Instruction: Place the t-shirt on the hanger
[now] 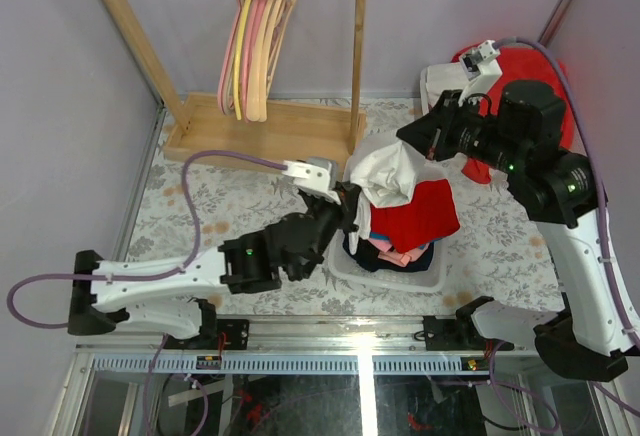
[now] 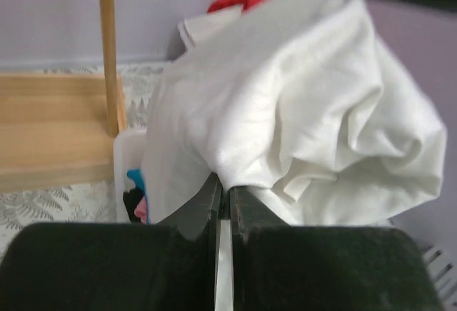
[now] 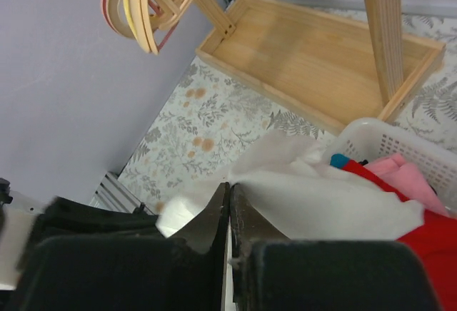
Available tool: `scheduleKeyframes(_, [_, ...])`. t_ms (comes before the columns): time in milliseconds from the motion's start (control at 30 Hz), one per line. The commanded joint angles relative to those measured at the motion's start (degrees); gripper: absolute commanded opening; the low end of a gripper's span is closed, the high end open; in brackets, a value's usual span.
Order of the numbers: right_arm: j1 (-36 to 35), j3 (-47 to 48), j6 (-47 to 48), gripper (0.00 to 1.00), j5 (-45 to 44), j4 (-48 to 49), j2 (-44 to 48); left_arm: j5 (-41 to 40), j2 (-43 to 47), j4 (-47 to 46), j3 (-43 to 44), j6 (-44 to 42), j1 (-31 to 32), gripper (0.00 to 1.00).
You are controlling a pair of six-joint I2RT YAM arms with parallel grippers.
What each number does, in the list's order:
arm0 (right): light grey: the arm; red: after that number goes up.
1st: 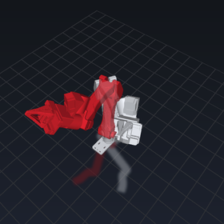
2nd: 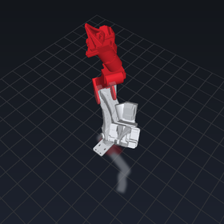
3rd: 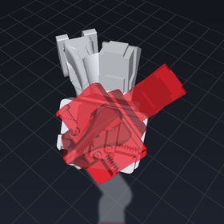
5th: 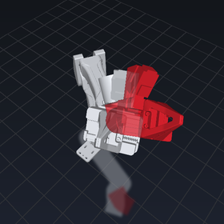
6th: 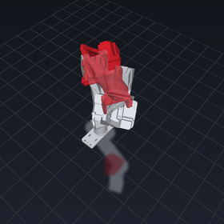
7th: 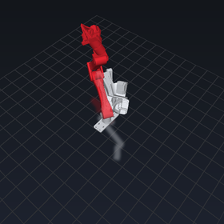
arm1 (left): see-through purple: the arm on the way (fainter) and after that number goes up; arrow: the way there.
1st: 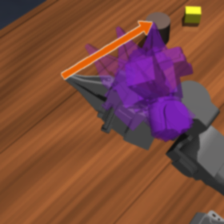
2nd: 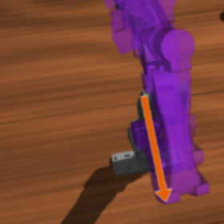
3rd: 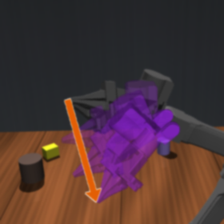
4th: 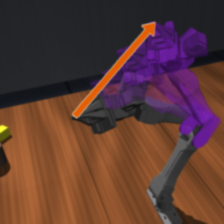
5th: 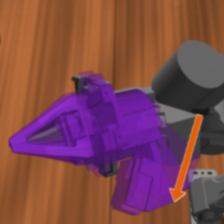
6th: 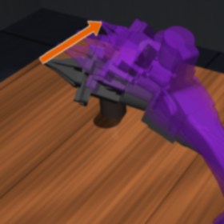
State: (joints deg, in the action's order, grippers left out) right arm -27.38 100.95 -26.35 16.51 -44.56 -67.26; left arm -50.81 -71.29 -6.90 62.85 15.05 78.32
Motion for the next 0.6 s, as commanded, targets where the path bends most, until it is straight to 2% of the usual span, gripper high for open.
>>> scheduleKeyframes(0, [-0.4,2.8,1.4,0.00,-0.2,-2.7,0.4,0.1,3.8,3.7,5.4,-5.7,0.1,0.00])
scheduleKeyframes(133, [-0.4,-5.5,1.5,0.00,-2.2,-1.0,3.2,6.1,3.3,10.7,6.8,-7.1,0.0,0.00])
scheduleKeyframes(233, [-0.4,-10.9,1.8,0.00,-4.5,-0.4,5.3,9.3,3.1,14.5,5.4,-4.1,-0.3,0.00])
scheduleKeyframes(400, [-0.4,-13.3,2.9,0.00,-8.8,-2.3,8.1,21.6,3.5,16.1,2.3,0.0,-0.5,0.00])
scheduleKeyframes(567, [-0.4,-16.3,3.7,0.00,-10.8,-0.6,6.6,26.9,1.4,17.5,0.8,1.5,-1.0,0.10])
